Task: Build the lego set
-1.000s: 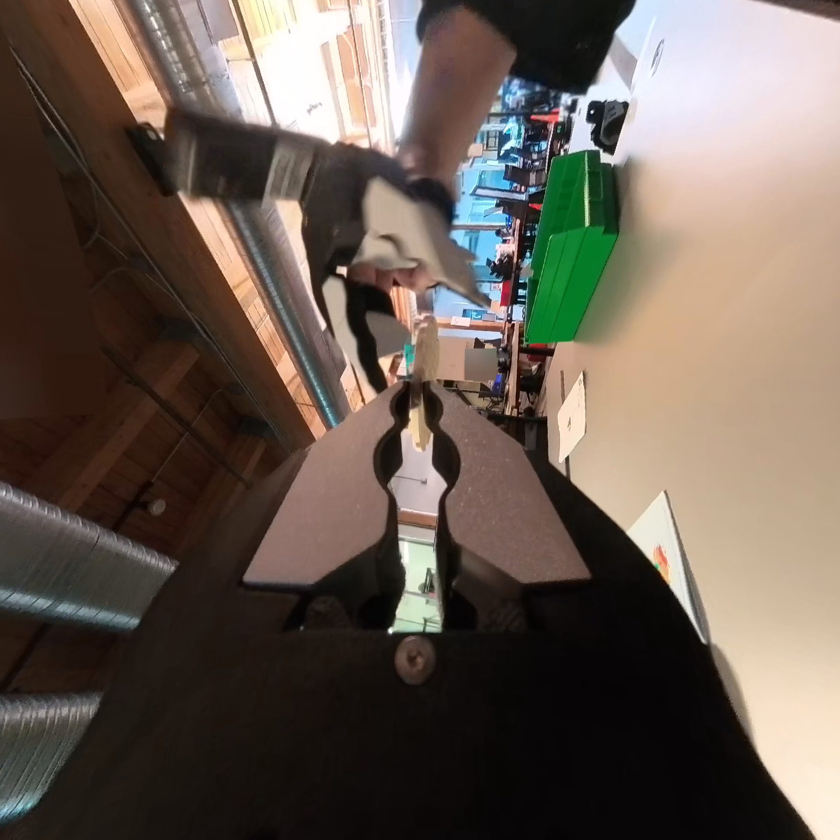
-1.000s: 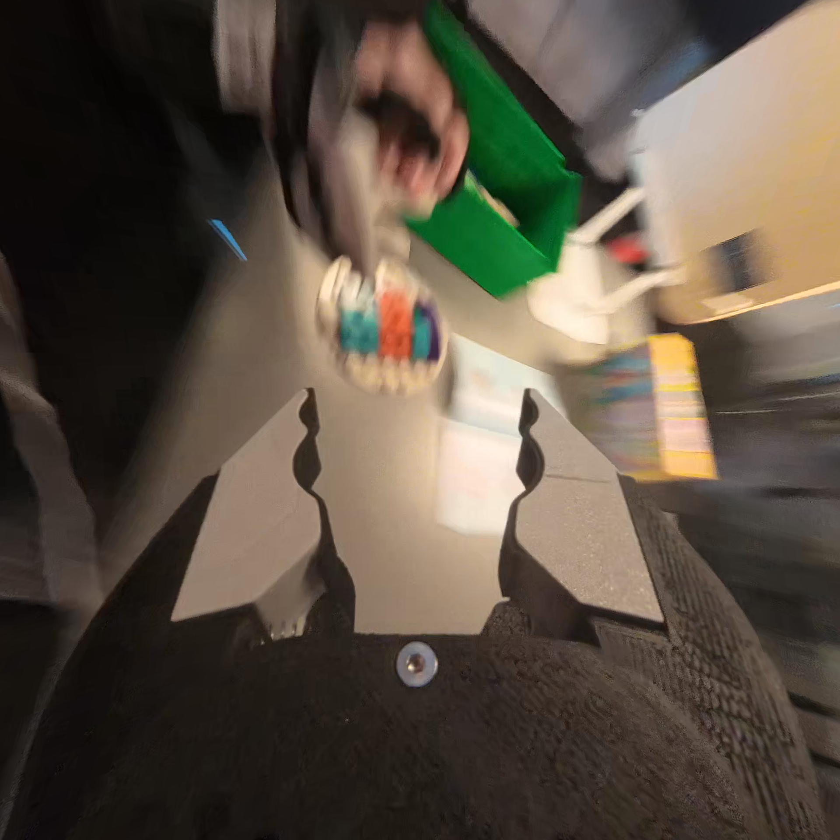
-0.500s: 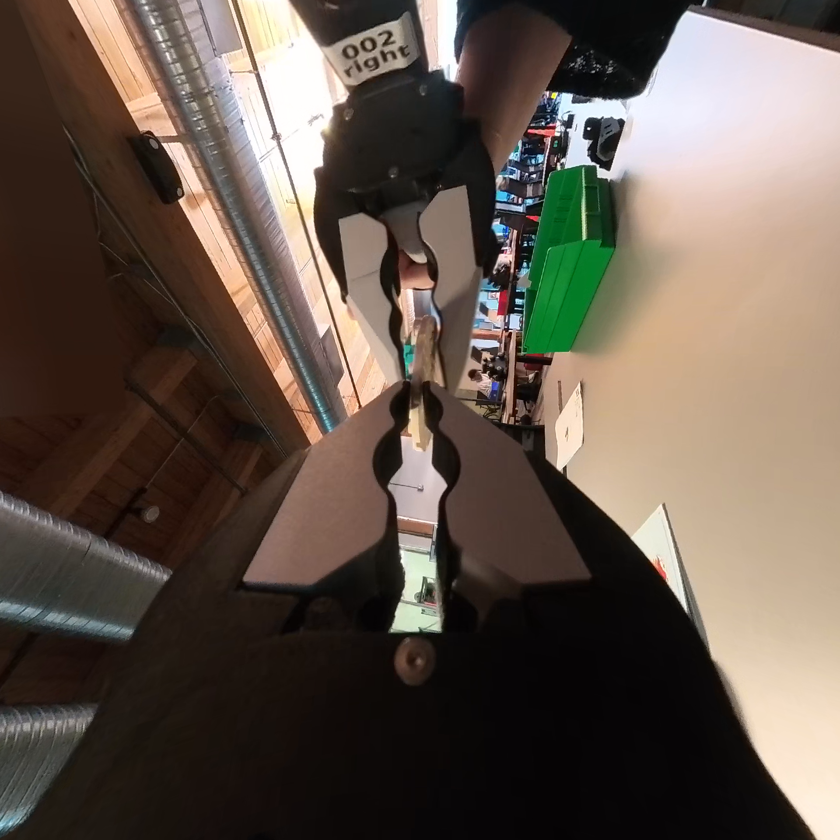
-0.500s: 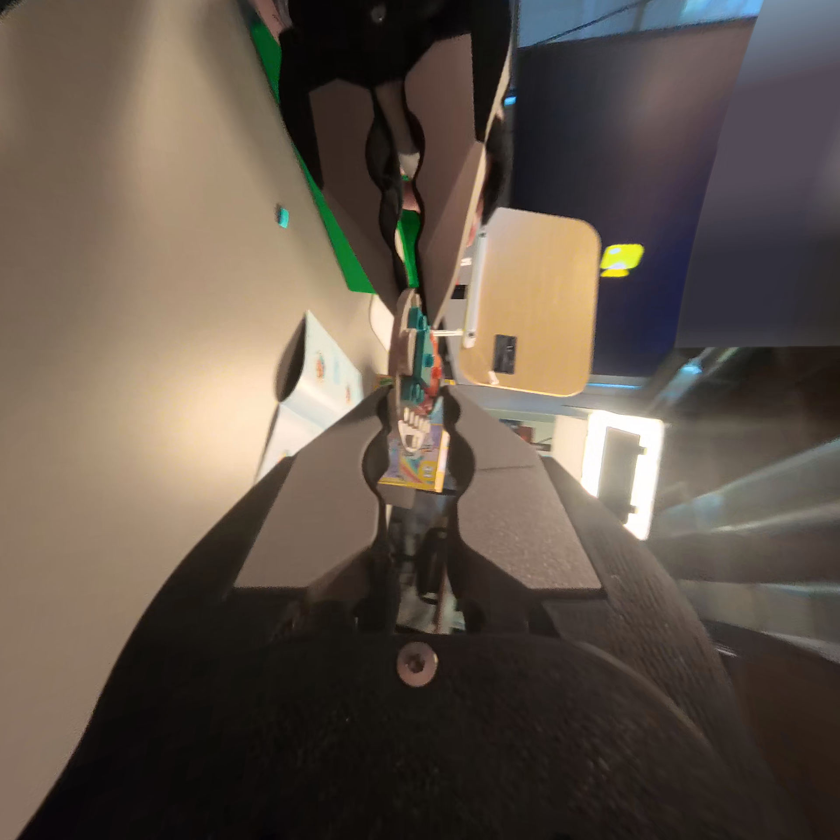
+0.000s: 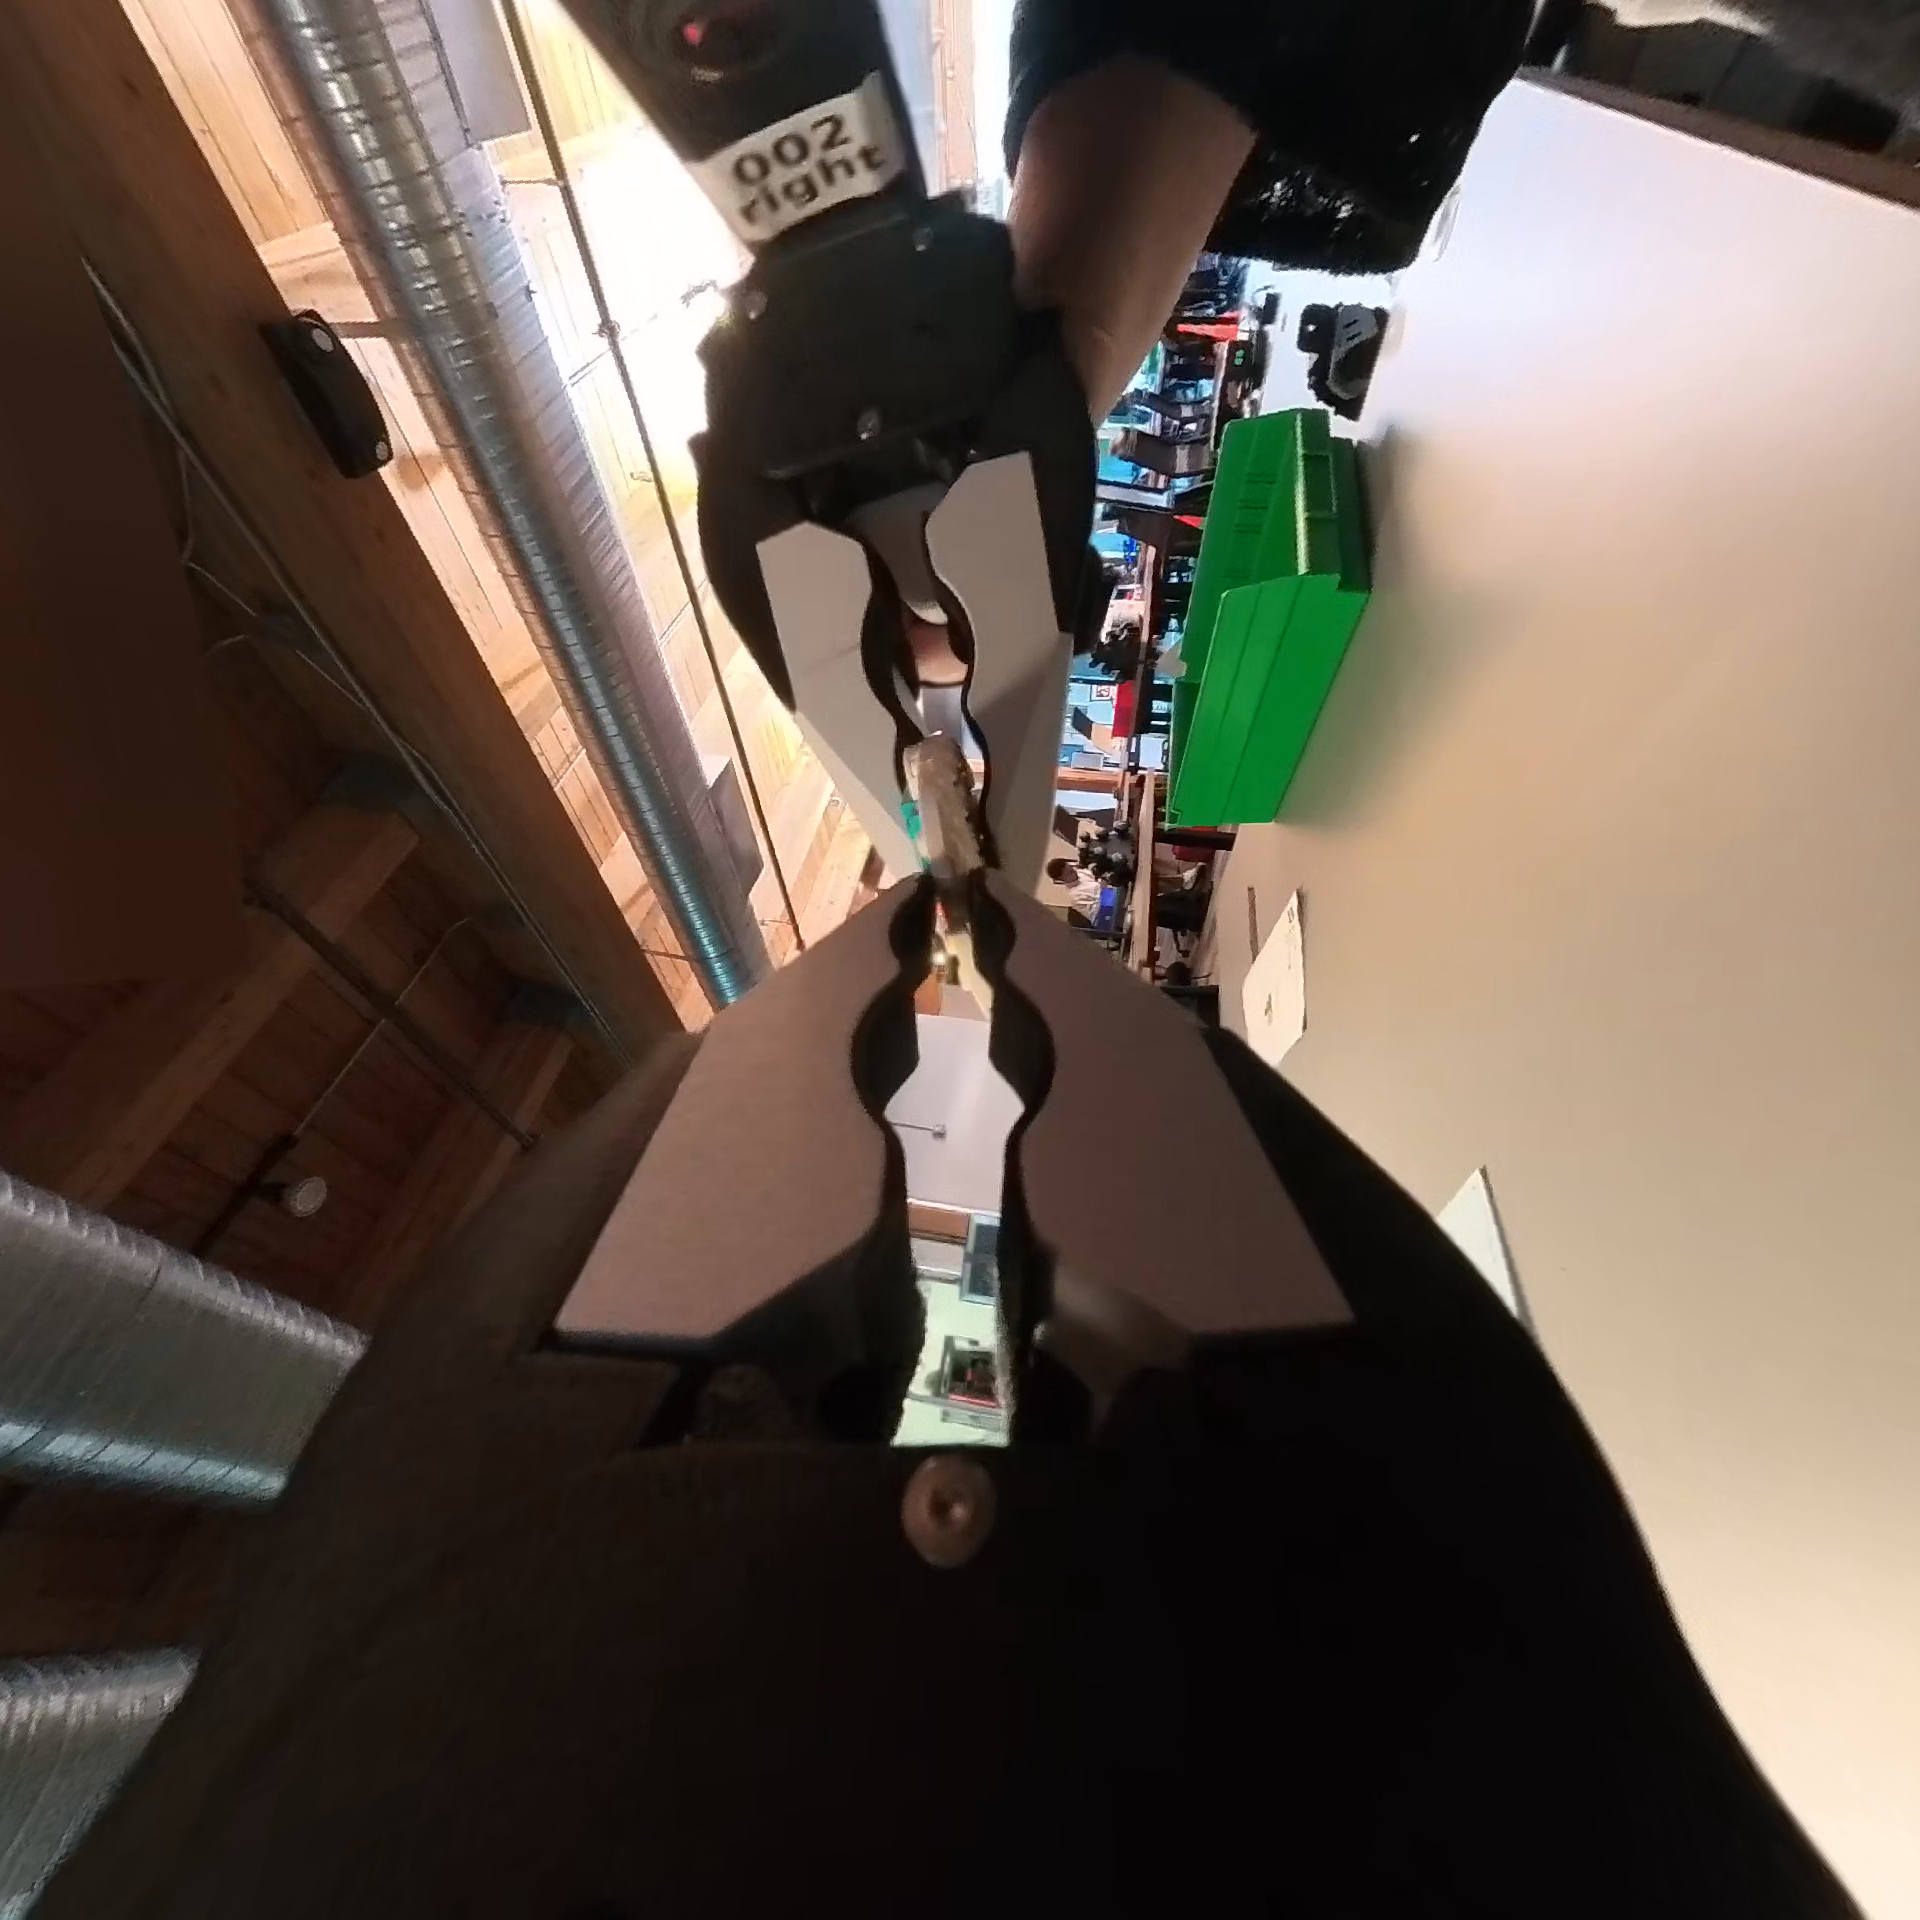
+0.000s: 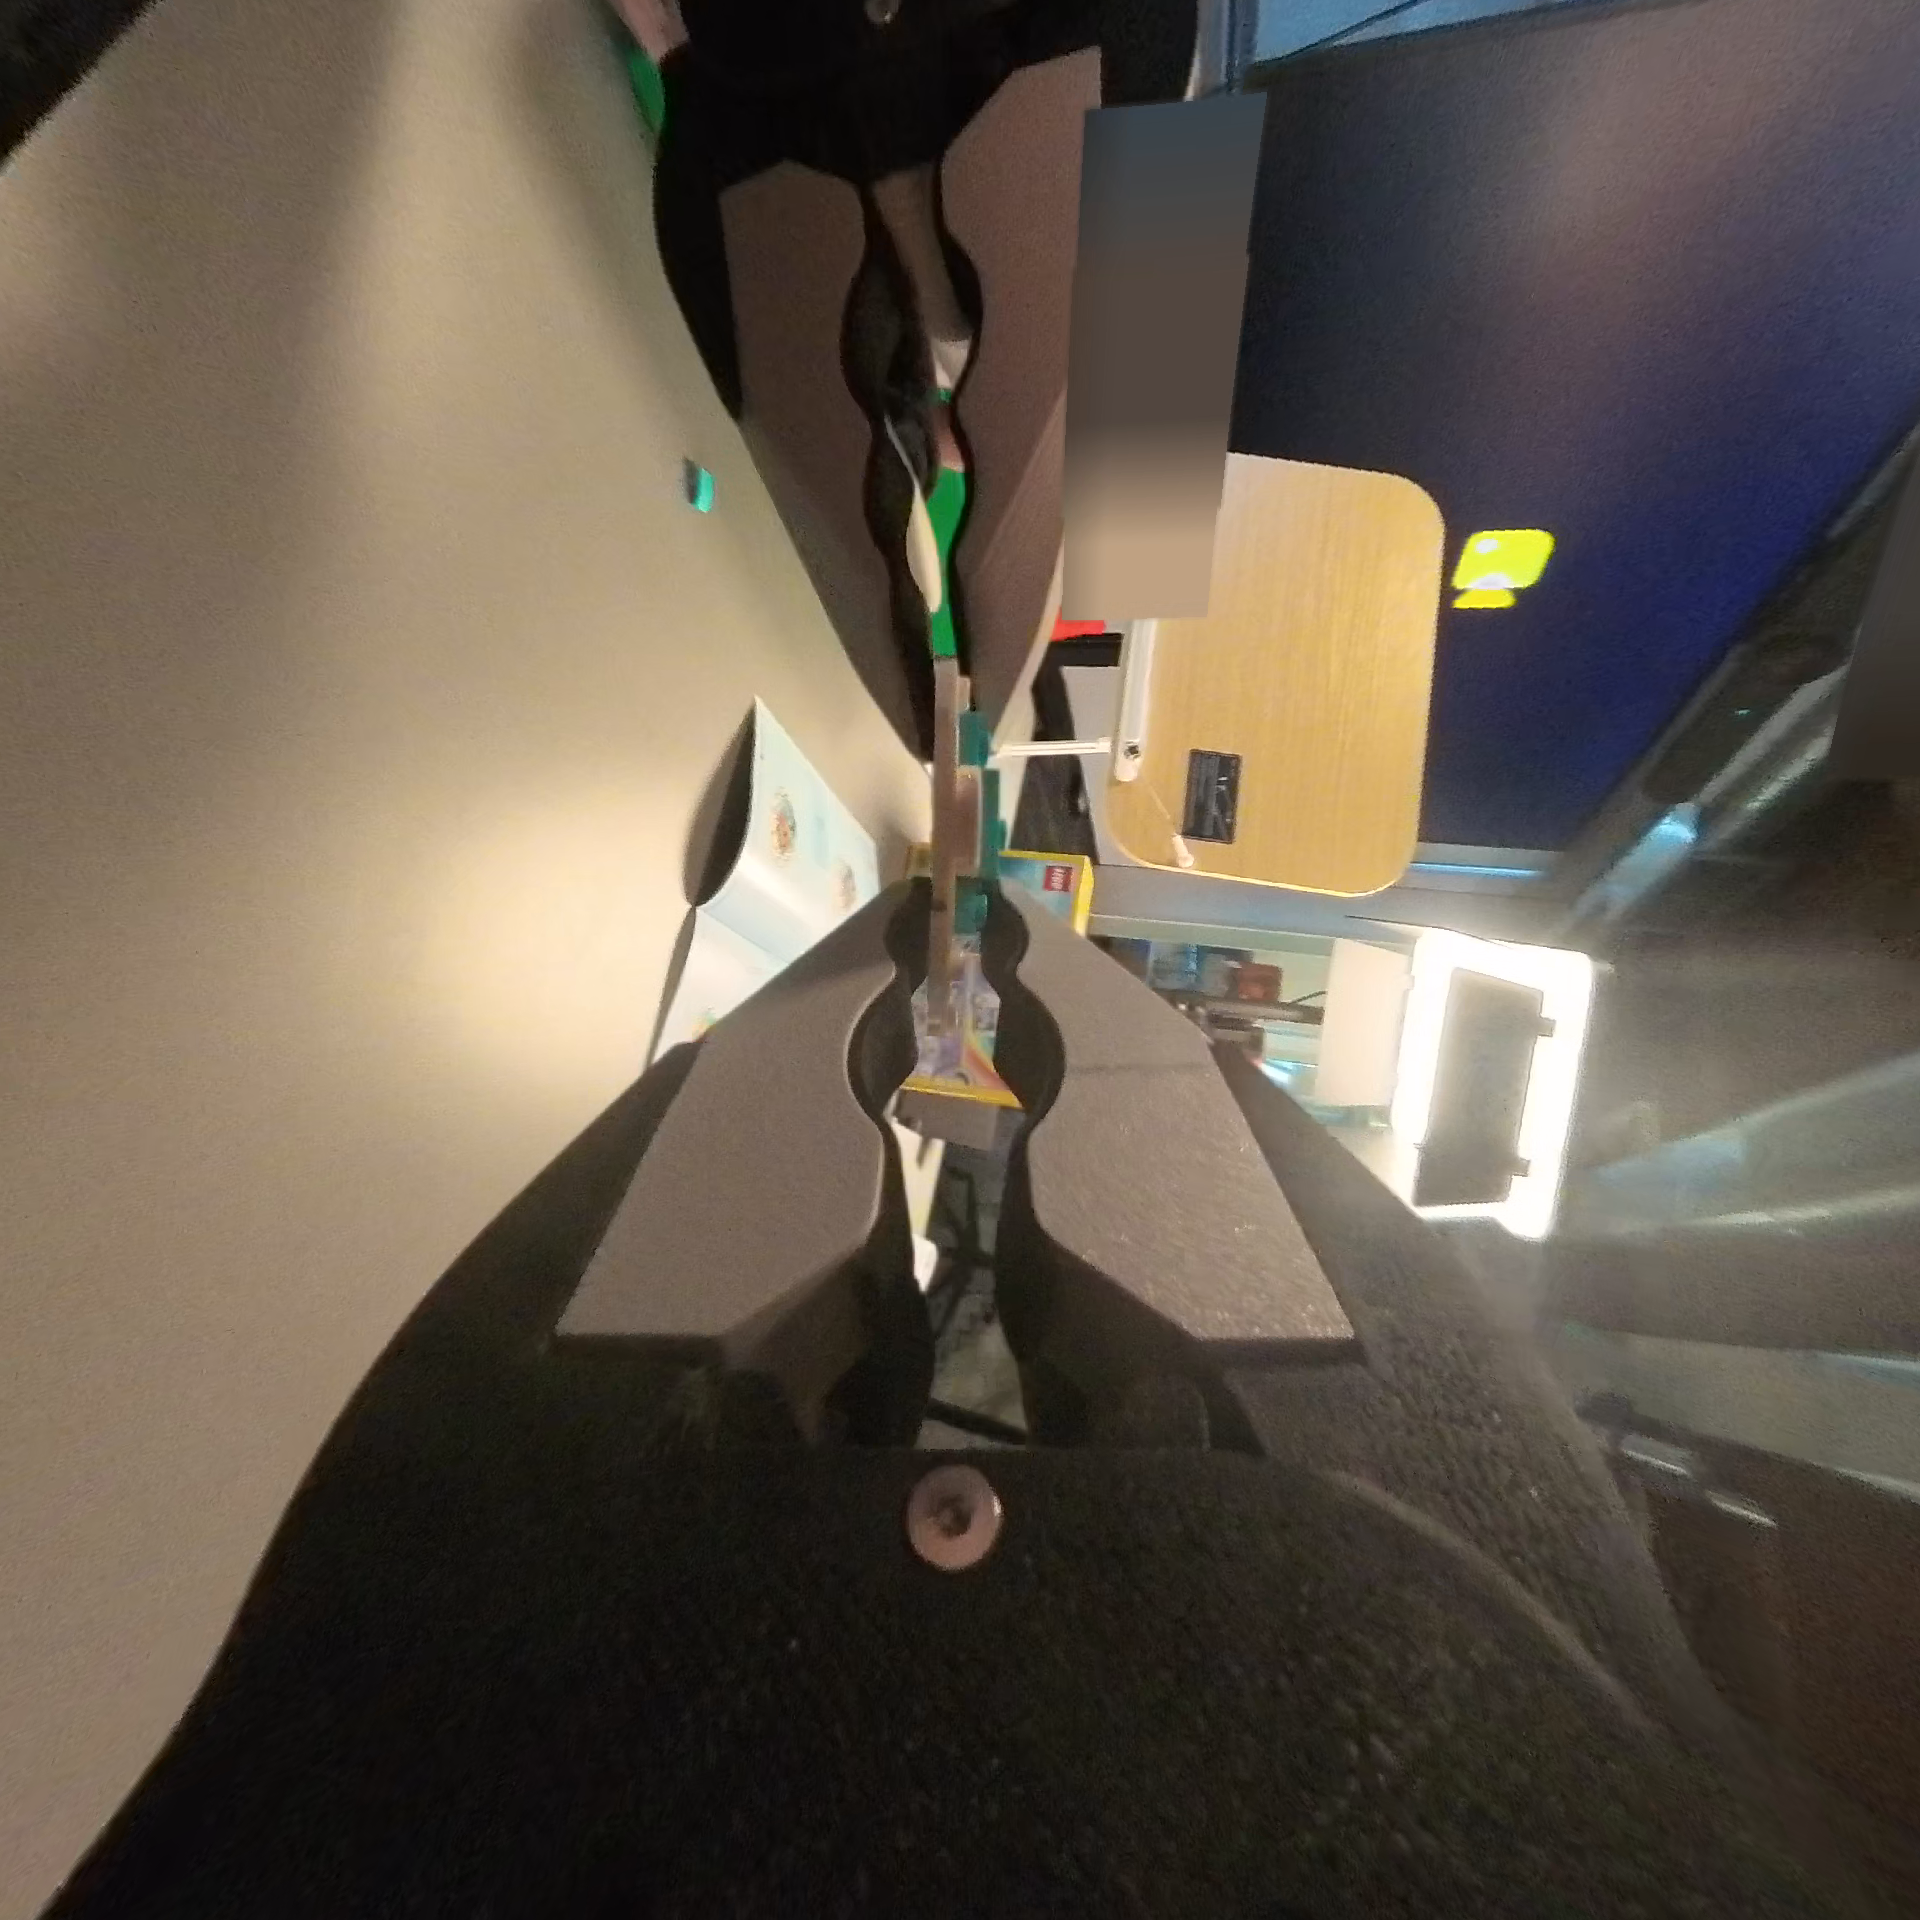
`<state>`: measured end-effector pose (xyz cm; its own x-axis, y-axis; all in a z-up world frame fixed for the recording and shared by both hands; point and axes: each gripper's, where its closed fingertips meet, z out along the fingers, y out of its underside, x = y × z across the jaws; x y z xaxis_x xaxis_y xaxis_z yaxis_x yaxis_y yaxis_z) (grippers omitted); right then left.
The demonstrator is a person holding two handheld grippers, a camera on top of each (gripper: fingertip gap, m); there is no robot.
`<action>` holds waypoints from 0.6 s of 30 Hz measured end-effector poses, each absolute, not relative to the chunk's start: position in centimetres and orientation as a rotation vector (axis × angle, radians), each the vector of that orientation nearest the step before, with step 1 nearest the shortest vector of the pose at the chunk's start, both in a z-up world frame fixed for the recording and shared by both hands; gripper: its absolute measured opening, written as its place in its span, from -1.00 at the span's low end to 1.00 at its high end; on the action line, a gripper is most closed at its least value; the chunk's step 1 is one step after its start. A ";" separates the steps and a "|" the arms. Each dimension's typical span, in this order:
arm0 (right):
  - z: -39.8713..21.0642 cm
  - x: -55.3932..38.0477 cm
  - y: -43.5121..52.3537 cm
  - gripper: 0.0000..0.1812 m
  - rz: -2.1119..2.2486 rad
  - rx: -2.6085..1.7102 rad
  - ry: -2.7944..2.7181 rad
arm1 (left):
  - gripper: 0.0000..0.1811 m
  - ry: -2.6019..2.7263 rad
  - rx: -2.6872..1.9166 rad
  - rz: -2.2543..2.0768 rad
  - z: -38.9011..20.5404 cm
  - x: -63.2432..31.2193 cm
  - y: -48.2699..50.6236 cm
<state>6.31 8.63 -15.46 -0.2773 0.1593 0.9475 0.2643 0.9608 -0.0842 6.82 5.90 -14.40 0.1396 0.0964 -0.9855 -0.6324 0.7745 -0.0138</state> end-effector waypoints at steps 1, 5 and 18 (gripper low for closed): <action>-15.5 6.3 8.6 -0.92 -0.082 -0.316 -1.866 | -0.94 1.336 -0.487 0.551 -14.4 6.8 5.7; -15.6 6.1 8.8 -0.90 -0.035 -0.341 -1.851 | -0.94 1.330 -0.556 0.470 -14.4 7.0 6.0; -14.6 5.8 9.6 -0.91 -0.171 -0.283 -1.788 | -0.92 1.218 -0.738 0.543 -14.3 6.0 9.2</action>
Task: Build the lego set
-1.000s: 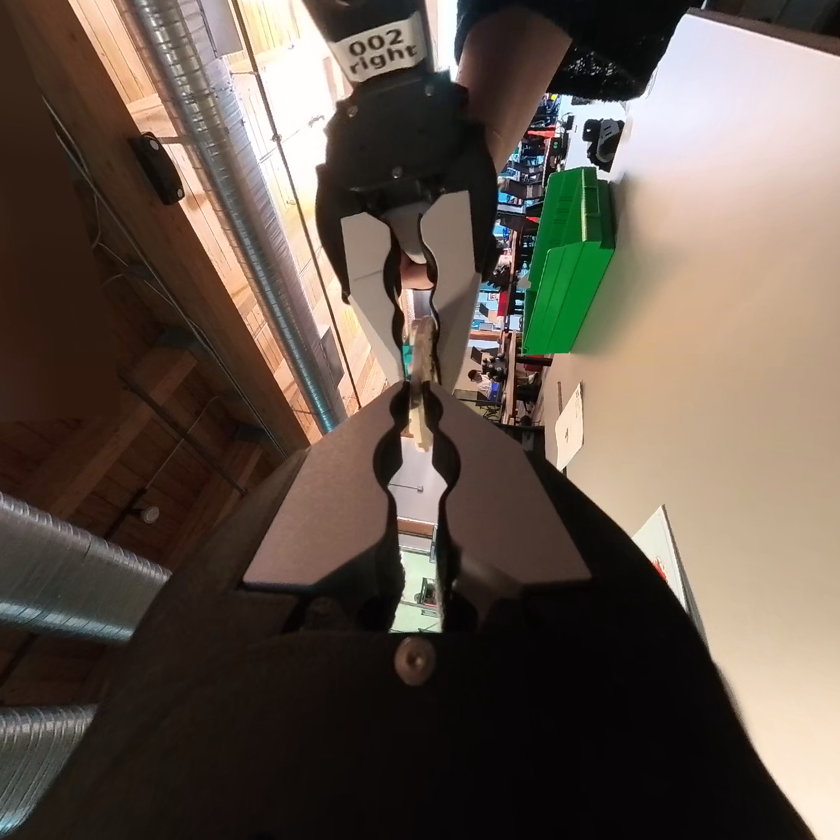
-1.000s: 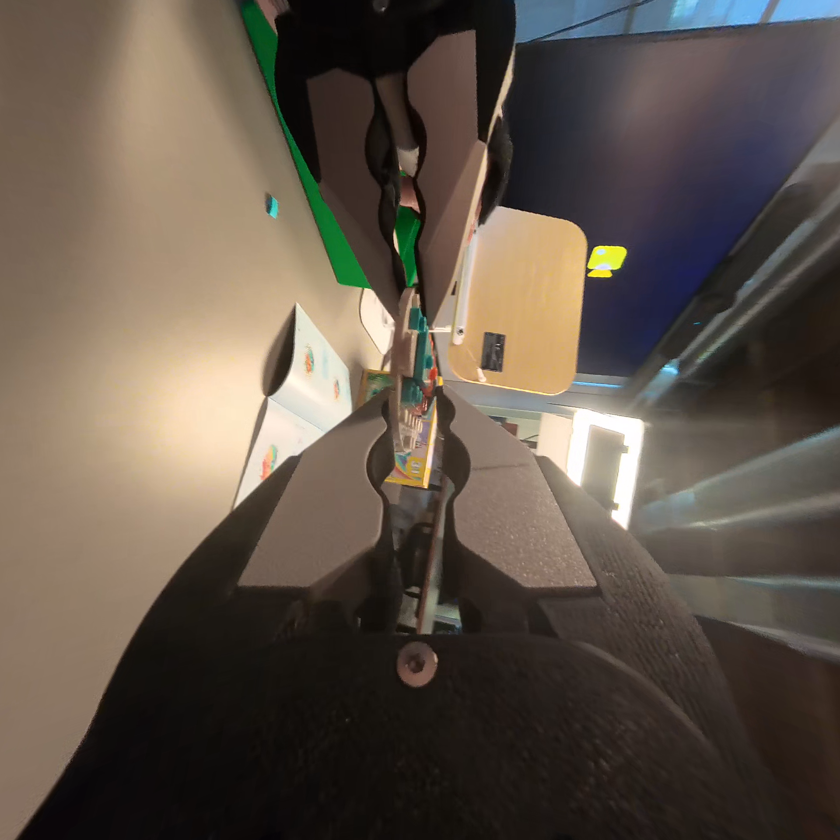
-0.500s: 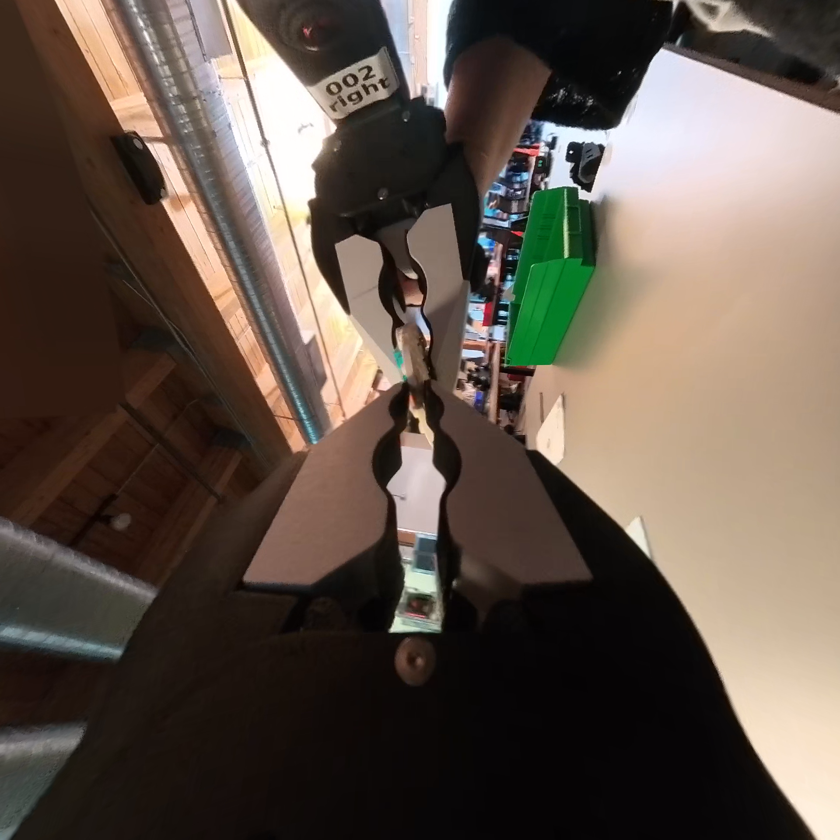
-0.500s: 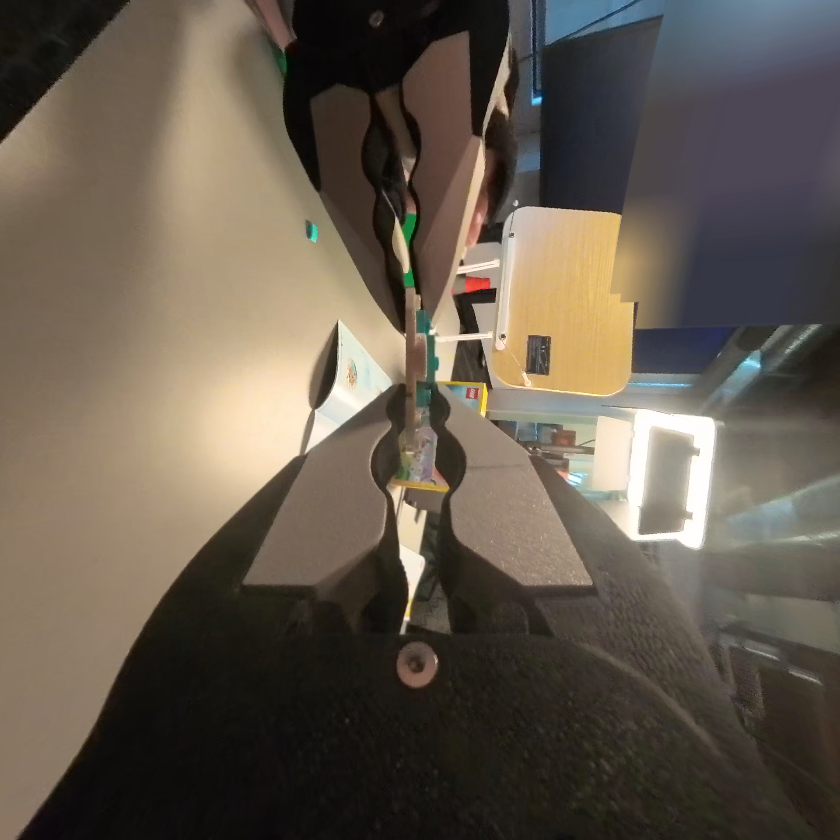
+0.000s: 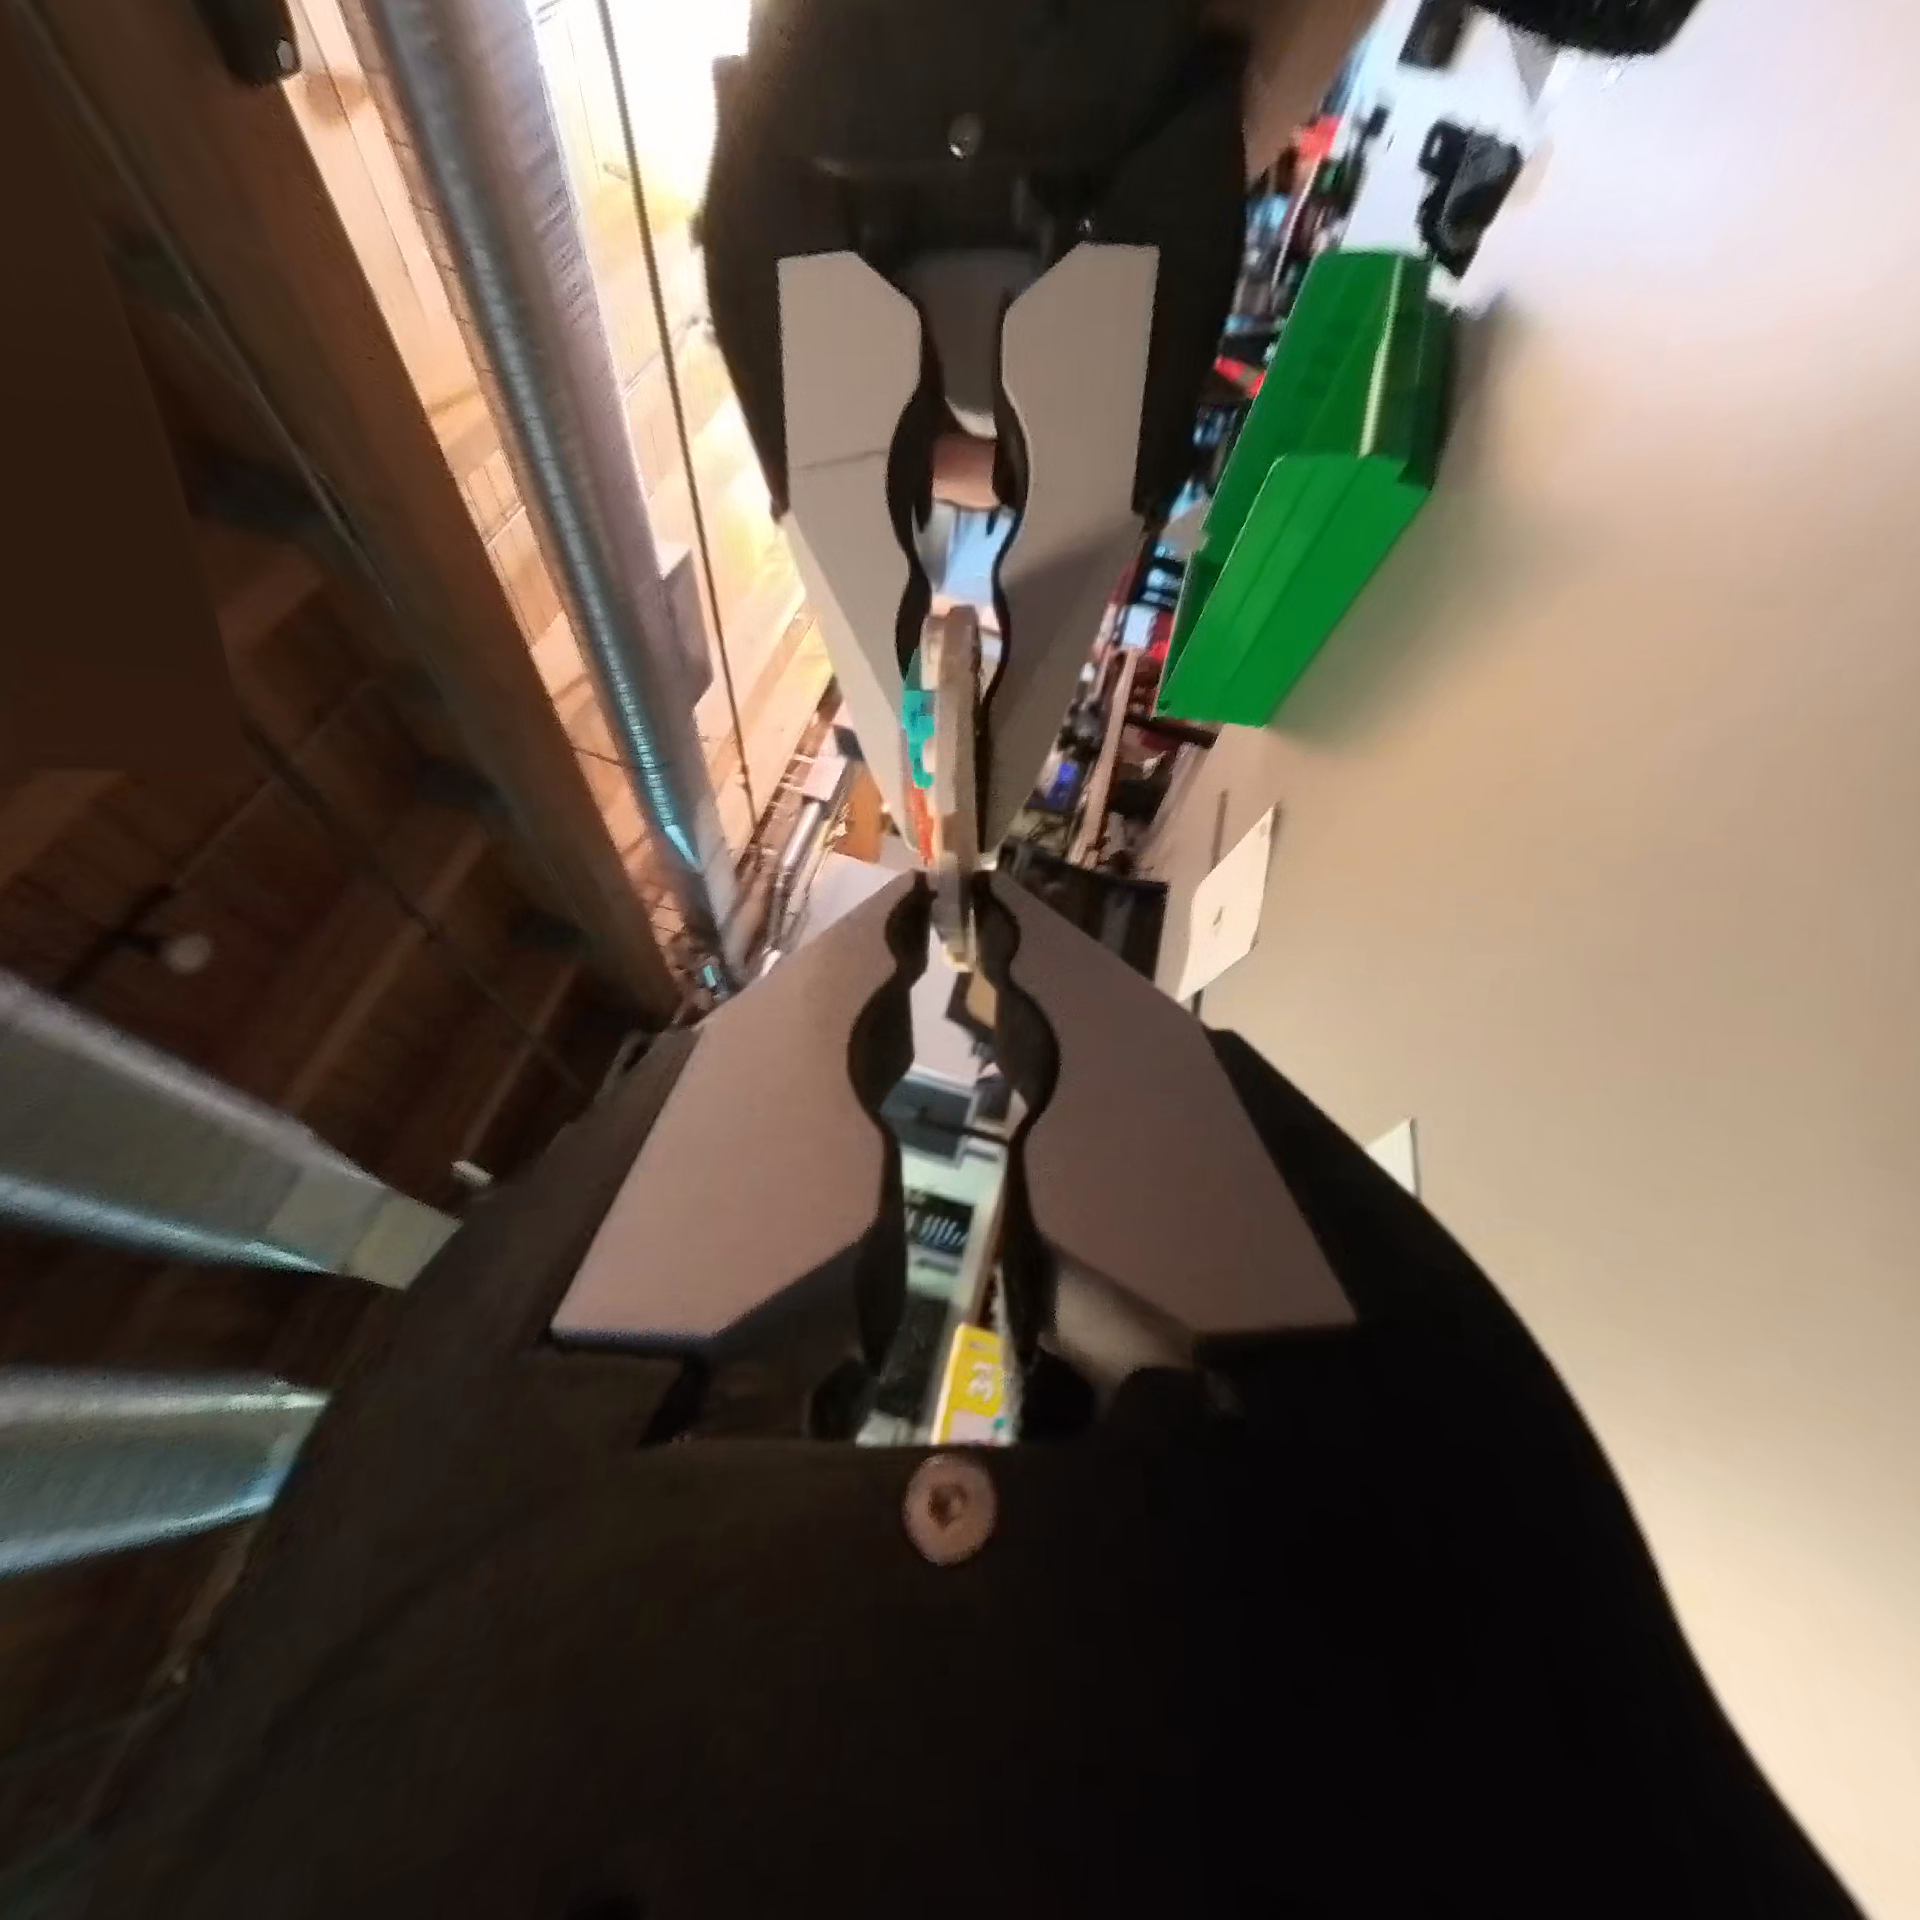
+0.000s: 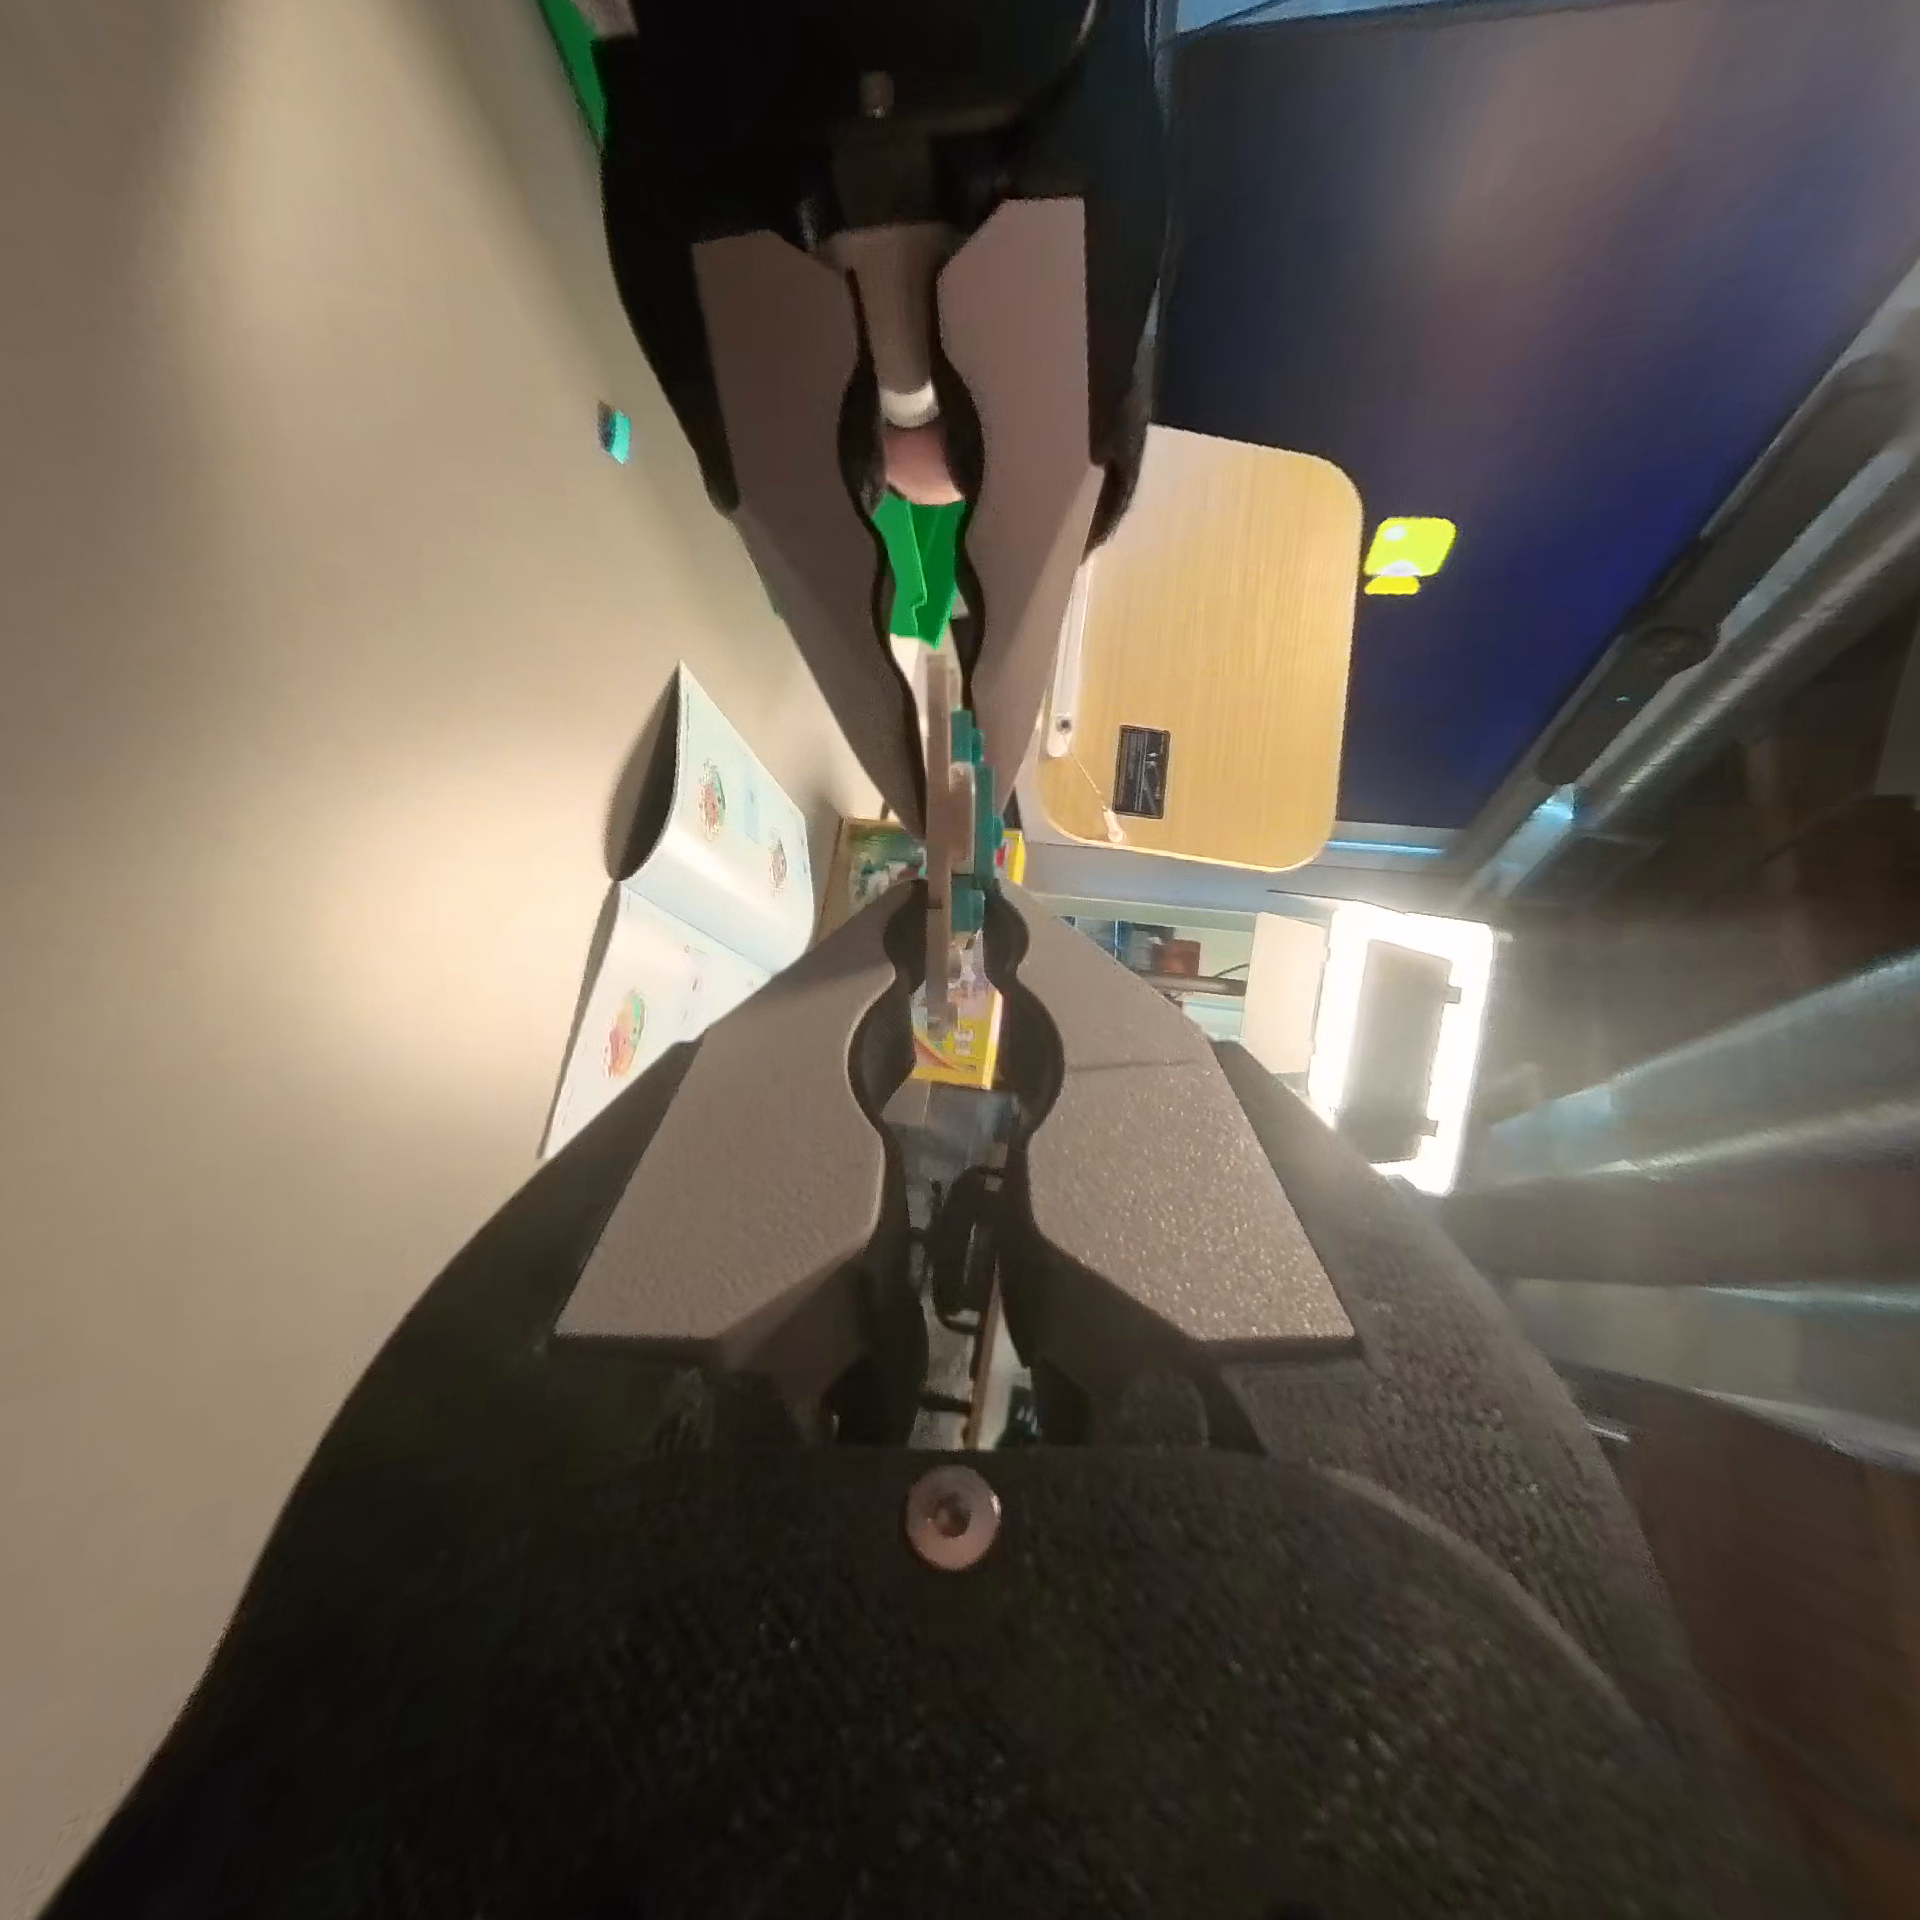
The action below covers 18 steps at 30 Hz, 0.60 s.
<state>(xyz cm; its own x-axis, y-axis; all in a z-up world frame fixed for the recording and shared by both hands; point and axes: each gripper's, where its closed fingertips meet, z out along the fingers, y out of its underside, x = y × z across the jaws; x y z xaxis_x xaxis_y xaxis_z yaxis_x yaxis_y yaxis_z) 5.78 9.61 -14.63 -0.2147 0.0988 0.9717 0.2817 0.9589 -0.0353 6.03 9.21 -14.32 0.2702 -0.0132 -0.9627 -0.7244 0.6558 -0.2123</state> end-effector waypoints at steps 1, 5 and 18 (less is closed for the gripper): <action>-14.6 5.8 9.7 -0.91 -0.178 -0.286 -1.794 | -0.92 1.226 -0.734 0.563 -14.4 6.0 9.3; -15.2 5.9 9.7 -0.91 -0.167 -0.300 -1.851 | -0.92 1.286 -0.686 0.667 -15.1 6.2 9.3; -14.1 6.1 9.4 -0.59 0.192 -0.498 -1.927 | -0.94 1.244 -0.721 0.424 -14.8 6.6 8.6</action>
